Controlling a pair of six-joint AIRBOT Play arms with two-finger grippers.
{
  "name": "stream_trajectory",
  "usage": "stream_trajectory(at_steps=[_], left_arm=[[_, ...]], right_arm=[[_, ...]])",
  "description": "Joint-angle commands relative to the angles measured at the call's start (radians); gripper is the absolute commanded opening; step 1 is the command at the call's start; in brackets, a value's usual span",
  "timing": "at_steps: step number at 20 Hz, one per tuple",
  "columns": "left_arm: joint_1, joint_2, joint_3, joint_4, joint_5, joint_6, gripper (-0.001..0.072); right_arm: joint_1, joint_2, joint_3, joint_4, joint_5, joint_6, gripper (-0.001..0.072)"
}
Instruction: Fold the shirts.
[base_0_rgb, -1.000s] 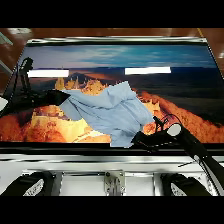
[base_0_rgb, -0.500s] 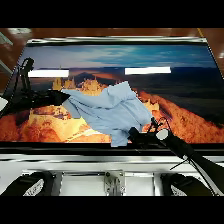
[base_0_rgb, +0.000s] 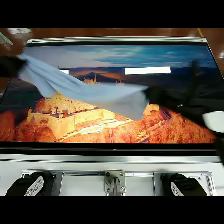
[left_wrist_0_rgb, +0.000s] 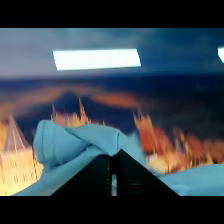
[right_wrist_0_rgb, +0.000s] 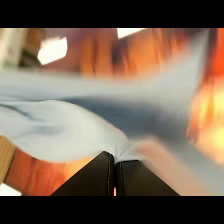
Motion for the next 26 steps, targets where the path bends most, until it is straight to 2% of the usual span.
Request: stream_trajectory(at_steps=[1,3,6,8,10,12,14,16,17,19,23,26], left_arm=[[0.092,0.086,0.374,-0.064,-0.01,-0.023,0.0041],[0.092,0.131,0.532,-0.062,-0.011,-0.023,0.0041],[0.092,0.206,0.612,0.021,-0.042,-0.023,0.0041],[0.092,0.237,0.612,0.123,-0.155,-0.031,0.0042],[0.092,0.234,0.608,0.215,-0.319,-0.097,0.0041],[0.092,0.226,0.562,0.256,-0.454,-0.11,0.0041],[0.092,0.226,0.448,0.256,-0.489,-0.109,0.0041],[0.092,0.221,0.293,0.259,-0.489,-0.09,0.0042],[0.092,0.214,0.211,0.268,-0.487,-0.09,0.0041],[0.092,0.179,0.036,0.274,-0.453,-0.09,0.0041],[0.092,0.008,-0.227,0.226,-0.228,-0.09,0.0041],[0.092,-0.174,-0.263,0.104,-0.117,-0.09,0.0042]], right_arm=[[-0.134,0.2,0.364,-0.198,0.055,0.016,0.0058],[-0.157,0.225,0.541,-0.311,0.116,0.067,0.0058],[-0.158,0.229,0.695,-0.466,0.23,0.181,0.0059],[-0.158,0.229,0.711,-0.521,0.306,0.249,0.0059],[-0.158,0.211,0.711,-0.571,0.447,0.285,0.0058],[-0.158,0.162,0.708,-0.627,0.639,0.304,0.0059],[-0.158,0.091,0.675,-0.703,0.827,0.308,0.0059],[-0.158,0.014,0.594,-0.774,0.912,0.306,0.0059],[-0.158,-0.025,0.536,-0.803,0.905,0.306,0.0059],[-0.158,-0.108,0.414,-0.822,0.805,0.307,0.0059],[-0.158,-0.354,0.266,-0.729,0.431,0.312,0.0059],[-0.158,-0.519,0.272,-0.645,0.164,0.315,0.006]])
